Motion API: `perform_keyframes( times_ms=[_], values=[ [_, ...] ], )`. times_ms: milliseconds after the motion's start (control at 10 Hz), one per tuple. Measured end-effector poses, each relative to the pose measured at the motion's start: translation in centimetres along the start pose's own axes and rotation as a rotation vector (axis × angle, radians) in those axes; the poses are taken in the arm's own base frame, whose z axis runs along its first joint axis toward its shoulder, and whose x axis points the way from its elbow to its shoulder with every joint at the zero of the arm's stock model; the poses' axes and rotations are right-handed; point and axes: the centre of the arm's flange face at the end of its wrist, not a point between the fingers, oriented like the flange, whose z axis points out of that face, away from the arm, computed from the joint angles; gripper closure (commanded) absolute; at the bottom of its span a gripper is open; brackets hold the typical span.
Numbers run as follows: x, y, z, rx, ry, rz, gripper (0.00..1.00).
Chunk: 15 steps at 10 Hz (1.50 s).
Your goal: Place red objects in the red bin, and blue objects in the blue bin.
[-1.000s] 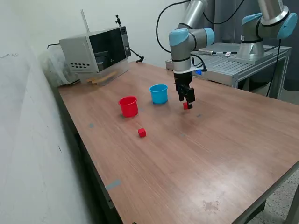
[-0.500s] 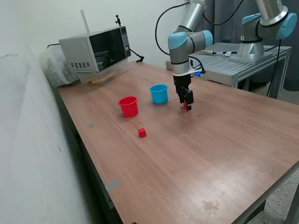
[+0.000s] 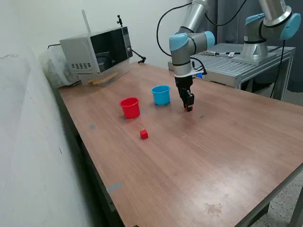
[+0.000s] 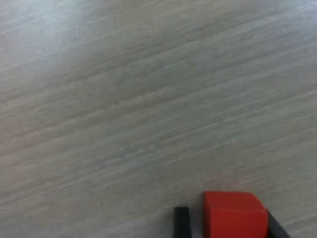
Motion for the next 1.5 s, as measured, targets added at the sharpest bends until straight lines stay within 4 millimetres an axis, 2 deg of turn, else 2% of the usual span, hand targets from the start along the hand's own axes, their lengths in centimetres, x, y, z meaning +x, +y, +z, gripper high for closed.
perform_keyframes(
  times_ms=[200,800,1100,1500],
  values=[
    [-0.5,0.4,-0.5,-0.010,-0.011,0.008,1.00],
    [-1.1,1.6,-4.5,-0.084,-0.032,0.017,1.00],
    [-1.0,4.2,-8.0,-0.144,-0.040,0.021,1.00],
    [-1.1,9.3,-14.1,-0.192,-0.043,-0.011,1.00]
  ],
)
